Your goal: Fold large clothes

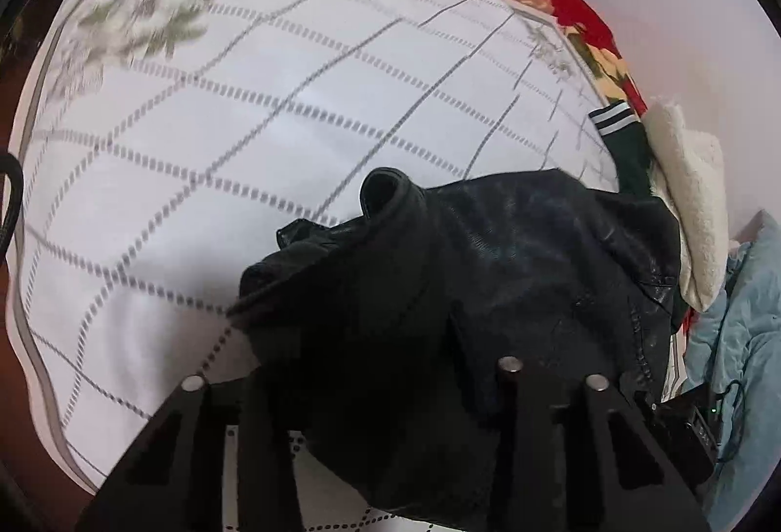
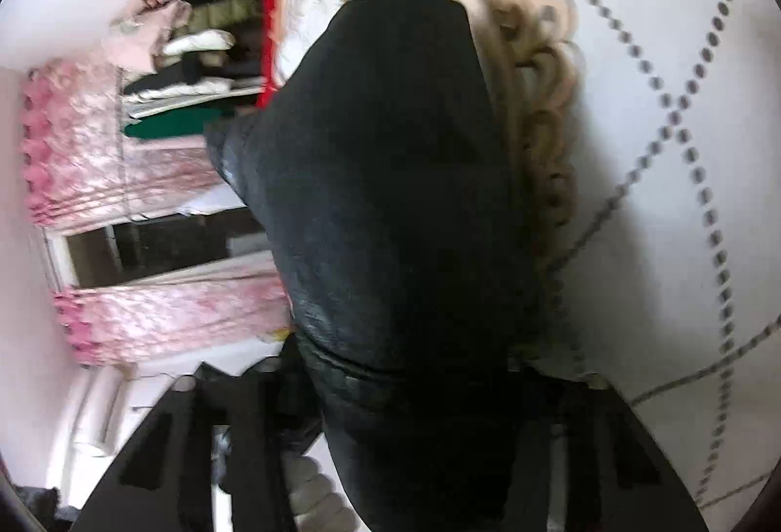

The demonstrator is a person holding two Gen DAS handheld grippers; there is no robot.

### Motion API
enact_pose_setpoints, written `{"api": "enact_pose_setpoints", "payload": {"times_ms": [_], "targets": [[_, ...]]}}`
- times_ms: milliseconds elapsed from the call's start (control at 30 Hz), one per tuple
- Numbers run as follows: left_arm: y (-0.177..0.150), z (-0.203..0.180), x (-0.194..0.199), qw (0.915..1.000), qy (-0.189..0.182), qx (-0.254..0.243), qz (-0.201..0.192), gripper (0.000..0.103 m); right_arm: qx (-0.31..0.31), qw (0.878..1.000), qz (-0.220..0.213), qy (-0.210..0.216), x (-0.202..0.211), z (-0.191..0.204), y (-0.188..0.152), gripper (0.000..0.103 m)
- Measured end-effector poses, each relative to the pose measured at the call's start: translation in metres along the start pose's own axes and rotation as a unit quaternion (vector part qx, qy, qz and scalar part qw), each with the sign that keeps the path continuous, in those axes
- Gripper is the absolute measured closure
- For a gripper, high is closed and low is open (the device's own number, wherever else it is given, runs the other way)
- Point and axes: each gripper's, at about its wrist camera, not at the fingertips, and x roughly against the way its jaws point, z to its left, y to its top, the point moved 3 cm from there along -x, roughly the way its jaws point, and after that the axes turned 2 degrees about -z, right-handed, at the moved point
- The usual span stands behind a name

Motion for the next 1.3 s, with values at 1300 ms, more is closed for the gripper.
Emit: {"api": "enact_pose_setpoints", "payload": {"times_ms": [1300], "targets": [[0.161, -0.497, -0.122, 0.9631, -0.133, -0.231, 0.035, 0.058, -0.062, 0.977, -0.189, 0.070, 0.319, 0.125, 0.410, 0.058]]}}
